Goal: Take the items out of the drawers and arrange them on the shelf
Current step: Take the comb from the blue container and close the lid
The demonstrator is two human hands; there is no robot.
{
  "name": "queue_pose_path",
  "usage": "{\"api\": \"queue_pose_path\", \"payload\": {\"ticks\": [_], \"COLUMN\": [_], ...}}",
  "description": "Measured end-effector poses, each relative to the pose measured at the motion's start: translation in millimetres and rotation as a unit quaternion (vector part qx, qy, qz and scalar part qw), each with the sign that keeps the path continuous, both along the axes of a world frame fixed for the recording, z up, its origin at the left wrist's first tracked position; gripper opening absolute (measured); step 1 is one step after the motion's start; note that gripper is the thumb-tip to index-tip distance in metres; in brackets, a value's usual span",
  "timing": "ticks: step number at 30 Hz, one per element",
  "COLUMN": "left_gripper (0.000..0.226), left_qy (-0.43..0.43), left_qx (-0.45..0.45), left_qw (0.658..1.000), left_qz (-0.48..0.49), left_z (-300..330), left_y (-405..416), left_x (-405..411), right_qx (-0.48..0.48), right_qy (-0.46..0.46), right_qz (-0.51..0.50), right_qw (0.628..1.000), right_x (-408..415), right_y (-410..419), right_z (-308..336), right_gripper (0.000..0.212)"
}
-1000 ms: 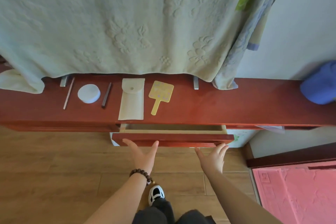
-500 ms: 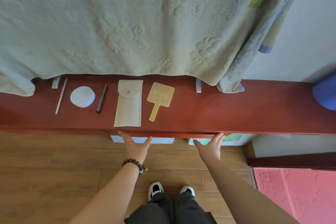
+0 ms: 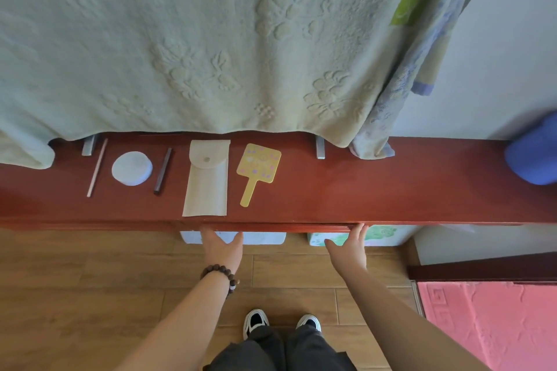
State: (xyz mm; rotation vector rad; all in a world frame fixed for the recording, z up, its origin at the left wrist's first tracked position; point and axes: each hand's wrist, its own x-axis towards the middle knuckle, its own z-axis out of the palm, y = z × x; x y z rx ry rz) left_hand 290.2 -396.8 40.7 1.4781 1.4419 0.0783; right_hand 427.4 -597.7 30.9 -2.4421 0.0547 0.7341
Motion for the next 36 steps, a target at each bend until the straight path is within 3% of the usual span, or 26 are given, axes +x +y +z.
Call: {"api": "queue_pose_path", "payload": {"ticks": [4, 9, 16, 26, 36], "left_gripper": [0.073, 0.063, 0.066, 0.067, 0.066], "left_qy": [-0.005, -0.045, -0.087, -0.141, -0.163], "left_qx": [-0.001, 0.098, 0.237, 0.256, 0.271], "left_qw": [0.991, 0.950, 0.863, 0.795, 0.798], "left_qz": [-0.137, -0.293, -0.437, -0.532, -0.513], "left_z": [25, 59, 96, 123, 128], "left_y": [-41, -73, -97, -196, -333], "left_x": [7, 29, 93, 203, 360], "right_qx": [-0.004, 0.036, 0.054, 0.075, 0.115], "right_qy": [-0.022, -0.073, -0.134, -0.206, -0.254], "right_qz": [-0.006, -0.064, -0.144, -0.280, -0.224], "right_qw": [1.000, 0.995, 0.979, 0.934, 0.934], "right_x": [3, 9, 26, 90, 246], "right_y": [-19, -42, -91, -214, -327], "right_z": [21, 52, 91, 124, 129], "right_gripper": [0.076, 0.052, 0.064, 0.065, 0.078]}}
